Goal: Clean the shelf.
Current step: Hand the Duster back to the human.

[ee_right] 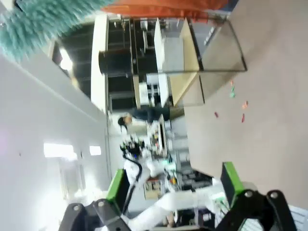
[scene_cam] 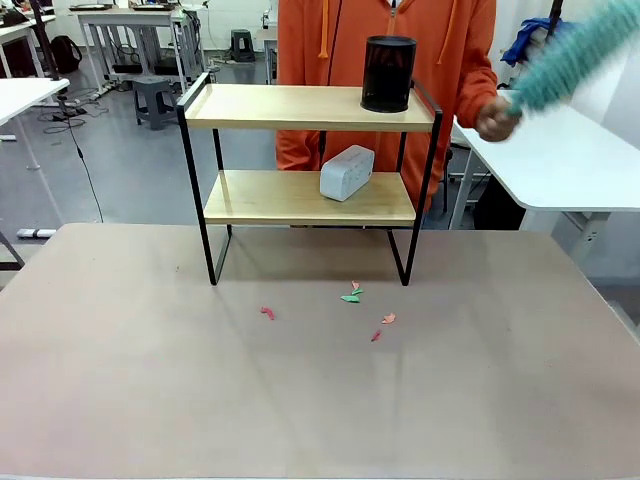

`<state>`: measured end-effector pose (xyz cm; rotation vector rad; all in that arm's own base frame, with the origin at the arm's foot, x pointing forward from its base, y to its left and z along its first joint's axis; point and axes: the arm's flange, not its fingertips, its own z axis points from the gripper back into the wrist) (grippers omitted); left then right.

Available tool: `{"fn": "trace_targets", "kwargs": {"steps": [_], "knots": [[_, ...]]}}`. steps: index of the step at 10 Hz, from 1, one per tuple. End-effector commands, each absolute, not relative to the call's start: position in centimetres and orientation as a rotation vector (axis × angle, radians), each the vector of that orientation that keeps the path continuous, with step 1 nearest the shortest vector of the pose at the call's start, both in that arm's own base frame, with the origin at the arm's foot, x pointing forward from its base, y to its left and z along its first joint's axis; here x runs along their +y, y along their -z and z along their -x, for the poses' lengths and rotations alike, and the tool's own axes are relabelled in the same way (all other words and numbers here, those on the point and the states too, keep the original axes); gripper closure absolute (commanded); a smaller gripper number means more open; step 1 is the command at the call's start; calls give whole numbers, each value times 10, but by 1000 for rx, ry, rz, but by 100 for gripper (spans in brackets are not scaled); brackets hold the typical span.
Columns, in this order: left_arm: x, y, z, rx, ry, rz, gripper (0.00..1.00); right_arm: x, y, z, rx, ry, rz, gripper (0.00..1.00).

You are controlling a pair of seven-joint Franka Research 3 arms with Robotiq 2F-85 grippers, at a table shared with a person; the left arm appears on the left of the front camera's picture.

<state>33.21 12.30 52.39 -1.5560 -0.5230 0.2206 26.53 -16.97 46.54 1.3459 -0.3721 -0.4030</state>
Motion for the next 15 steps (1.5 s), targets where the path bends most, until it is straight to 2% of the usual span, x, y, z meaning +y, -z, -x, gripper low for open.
{"fn": "trace_targets", "kwargs": {"steps": [1,3,5,6,7,8,9,10,11,12,13,15], "knots": [[126,-526,-330,-516,-212,1557,0,-85,-448,-290,-251,245,-1302,0],[126,-526,-330,-516,-212,1557,0,-21,-437,-312,-171,161,-1351,0],[126,-526,-330,-516,-212,1557,0,-27,-441,-304,-242,164,-1340,0],[126,-526,-330,-516,-212,1557,0,-29,-458,-335,-141,153,-1332,0],[123,-524,-332,-522,-222,1556,0,-23,-457,-339,-155,146,-1332,0],[113,-518,-336,-435,-255,1516,0,-32,-467,-330,-232,143,-1321,0],[77,-491,-346,-324,-214,1464,0,-12,-461,-332,-252,111,-1366,0],[43,-469,-350,-187,-192,1497,0,13,-447,-339,-236,132,-1373,0],[11,-449,-348,-160,-155,1449,0,38,-431,-341,-241,153,-1365,0],[-8,-440,-350,-112,-178,1482,0,52,-421,-341,-224,182,-1404,0],[34,-459,-345,-211,-188,1485,0,-2,-461,-352,-207,143,-1360,0],[34,-459,-345,-211,-188,1485,0,-2,-461,-352,-207,143,-1360,0]]}}
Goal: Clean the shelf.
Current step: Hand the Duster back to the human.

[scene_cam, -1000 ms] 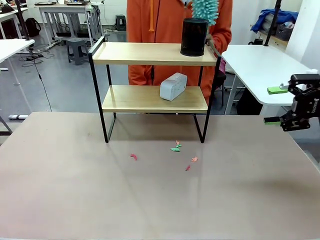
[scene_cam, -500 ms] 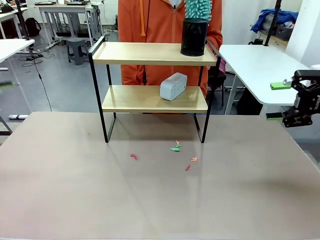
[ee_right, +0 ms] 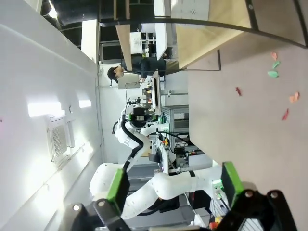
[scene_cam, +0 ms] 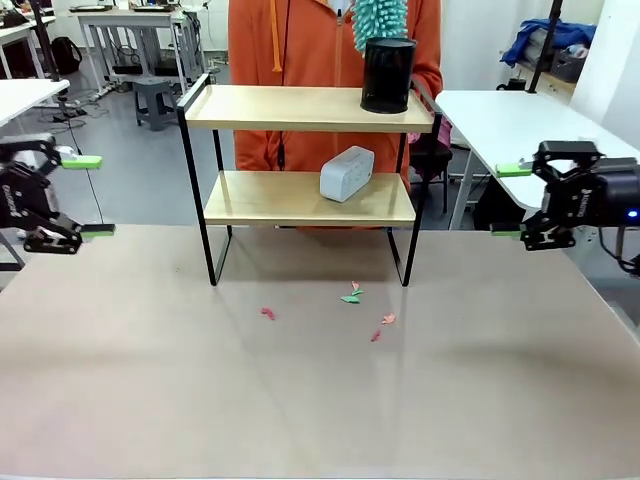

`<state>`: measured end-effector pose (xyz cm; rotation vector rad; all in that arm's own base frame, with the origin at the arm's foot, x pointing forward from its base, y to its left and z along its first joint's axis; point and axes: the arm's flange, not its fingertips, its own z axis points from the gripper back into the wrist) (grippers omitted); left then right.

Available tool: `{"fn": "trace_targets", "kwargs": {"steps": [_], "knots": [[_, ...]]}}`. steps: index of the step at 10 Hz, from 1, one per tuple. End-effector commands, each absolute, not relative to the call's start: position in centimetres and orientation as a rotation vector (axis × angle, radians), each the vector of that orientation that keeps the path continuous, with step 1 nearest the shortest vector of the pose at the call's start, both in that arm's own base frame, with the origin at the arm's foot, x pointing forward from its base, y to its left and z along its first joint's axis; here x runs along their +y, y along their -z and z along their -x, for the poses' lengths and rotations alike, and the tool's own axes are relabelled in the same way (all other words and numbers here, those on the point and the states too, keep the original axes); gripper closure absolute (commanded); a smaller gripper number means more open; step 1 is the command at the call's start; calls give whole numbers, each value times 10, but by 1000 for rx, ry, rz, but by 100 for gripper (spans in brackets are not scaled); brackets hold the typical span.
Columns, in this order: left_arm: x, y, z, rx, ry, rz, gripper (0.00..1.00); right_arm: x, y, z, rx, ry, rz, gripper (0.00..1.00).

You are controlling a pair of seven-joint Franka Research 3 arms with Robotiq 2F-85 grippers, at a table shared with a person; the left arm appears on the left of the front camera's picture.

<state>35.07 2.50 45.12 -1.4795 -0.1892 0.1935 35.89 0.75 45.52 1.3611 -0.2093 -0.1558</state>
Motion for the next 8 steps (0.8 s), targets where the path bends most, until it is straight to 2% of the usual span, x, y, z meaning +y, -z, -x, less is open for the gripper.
{"fn": "trace_targets", "kwargs": {"steps": [1,8], "knots": [[34,-459,-345,-211,-188,1485,0,-2,-461,-352,-207,143,-1360,0],[34,-459,-345,-211,-188,1485,0,-2,-461,-352,-207,143,-1360,0]]}}
